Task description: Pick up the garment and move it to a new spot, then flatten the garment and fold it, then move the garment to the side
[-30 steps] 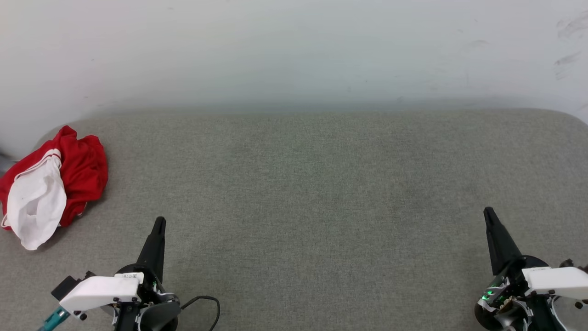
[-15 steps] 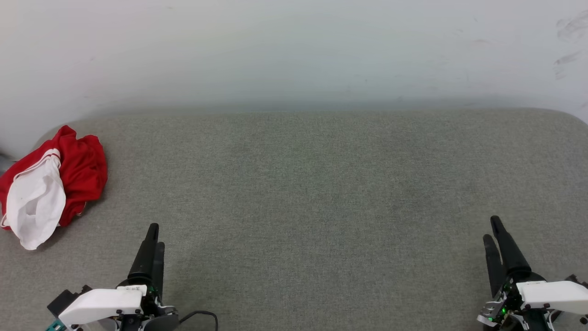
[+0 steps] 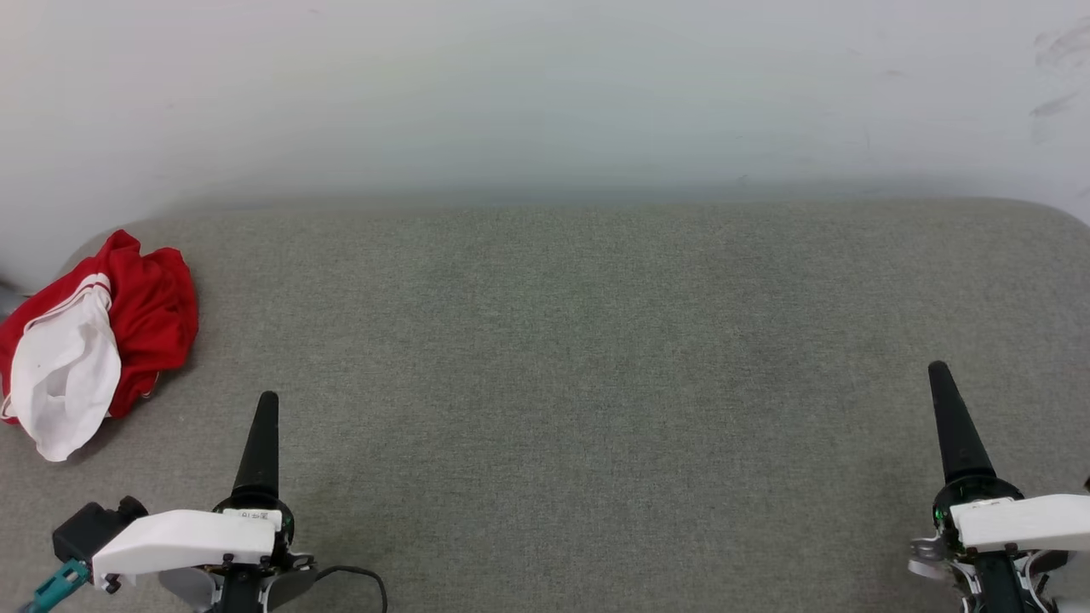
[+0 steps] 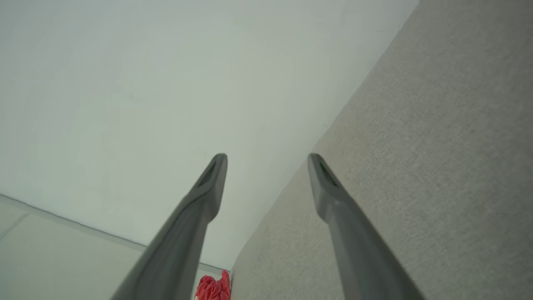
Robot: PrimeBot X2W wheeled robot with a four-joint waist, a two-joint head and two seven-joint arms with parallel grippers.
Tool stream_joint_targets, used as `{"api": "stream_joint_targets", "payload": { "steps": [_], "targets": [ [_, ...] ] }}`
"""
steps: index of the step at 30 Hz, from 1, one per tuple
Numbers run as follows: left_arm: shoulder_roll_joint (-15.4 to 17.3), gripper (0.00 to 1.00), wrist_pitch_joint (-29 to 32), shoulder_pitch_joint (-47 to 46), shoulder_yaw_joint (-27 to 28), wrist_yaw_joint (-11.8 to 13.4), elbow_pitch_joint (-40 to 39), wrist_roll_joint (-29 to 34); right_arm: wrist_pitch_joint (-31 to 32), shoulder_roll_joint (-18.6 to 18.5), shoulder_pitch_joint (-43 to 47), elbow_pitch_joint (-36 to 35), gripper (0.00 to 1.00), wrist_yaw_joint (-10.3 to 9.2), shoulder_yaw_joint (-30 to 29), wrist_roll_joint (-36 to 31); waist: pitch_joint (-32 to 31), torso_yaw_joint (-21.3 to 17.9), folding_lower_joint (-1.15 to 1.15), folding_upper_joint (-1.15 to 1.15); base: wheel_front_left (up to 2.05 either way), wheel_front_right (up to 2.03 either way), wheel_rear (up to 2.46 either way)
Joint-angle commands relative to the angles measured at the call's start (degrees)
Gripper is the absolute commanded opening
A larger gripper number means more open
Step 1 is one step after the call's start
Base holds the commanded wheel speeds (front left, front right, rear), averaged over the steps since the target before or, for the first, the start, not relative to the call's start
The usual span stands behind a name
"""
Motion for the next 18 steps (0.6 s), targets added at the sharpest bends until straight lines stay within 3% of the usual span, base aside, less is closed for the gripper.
{"api": "stream_joint_targets", "payload": {
  "steps": [1, 18],
  "targets": [
    [0.16, 1.0, -0.59, -0.64, -0.32, 0.82, -1.81, 2.94, -0.62, -0.09, -0.52, -2.11, 1.0, 0.0, 0.31, -3.45, 0.02, 0.01, 0.0, 0.0, 0.0, 0.0, 0.0],
    [0.2, 1.0, -4.18, 0.94, -3.69, 6.23, -4.95, 23.52, -4.22, -0.09, 1.41, -5.94, 1.0, 0.0, 3.62, -26.19, 0.22, 0.16, 0.0, 0.0, 0.0, 0.0, 0.0]
  ]
}}
